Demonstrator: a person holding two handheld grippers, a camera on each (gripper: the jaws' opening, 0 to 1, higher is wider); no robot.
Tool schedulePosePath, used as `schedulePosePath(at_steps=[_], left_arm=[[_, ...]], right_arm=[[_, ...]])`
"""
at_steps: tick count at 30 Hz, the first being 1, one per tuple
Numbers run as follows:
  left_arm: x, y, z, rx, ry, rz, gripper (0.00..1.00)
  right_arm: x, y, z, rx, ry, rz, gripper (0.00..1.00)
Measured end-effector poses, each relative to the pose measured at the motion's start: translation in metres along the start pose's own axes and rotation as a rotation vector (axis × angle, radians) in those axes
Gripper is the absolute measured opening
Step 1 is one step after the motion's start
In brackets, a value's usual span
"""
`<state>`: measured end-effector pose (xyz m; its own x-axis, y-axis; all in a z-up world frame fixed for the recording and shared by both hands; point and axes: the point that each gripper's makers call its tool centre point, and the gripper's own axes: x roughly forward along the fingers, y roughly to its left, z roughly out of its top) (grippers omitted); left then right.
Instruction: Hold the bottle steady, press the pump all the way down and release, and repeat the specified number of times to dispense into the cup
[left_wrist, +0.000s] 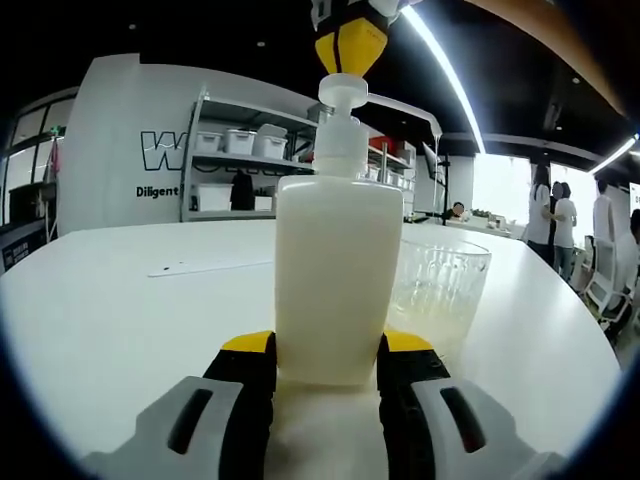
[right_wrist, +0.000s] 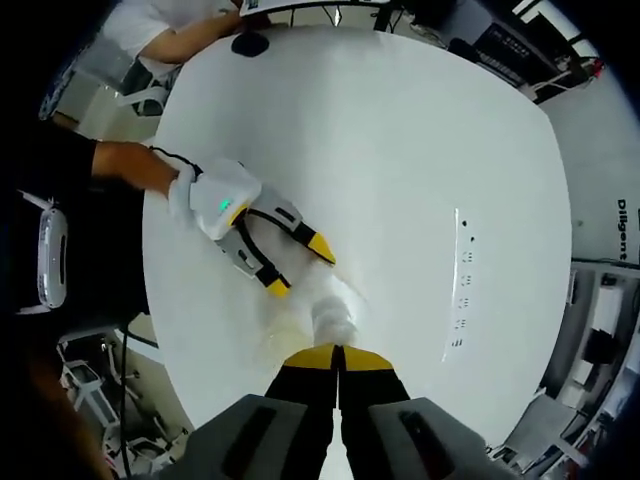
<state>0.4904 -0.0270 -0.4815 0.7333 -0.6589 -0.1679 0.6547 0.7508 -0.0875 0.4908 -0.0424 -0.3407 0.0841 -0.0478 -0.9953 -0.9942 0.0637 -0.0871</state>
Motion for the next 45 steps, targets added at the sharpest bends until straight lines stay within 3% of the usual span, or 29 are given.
schedulePosePath(at_steps=[11,45], left_arm=[[0.0006,0.0021,-0.0003,0.0,0.003,0.001,0.38],[-0.0014,0.0011,-0.0006,-0.006,0.007,0.006,0.38]], right_arm=[[0.0011,0.0005,0.0005,0.009,0.031,0.002,0.0],[0.0033,0.0013,0.0016,0.017,0.019,0.004,0.0]])
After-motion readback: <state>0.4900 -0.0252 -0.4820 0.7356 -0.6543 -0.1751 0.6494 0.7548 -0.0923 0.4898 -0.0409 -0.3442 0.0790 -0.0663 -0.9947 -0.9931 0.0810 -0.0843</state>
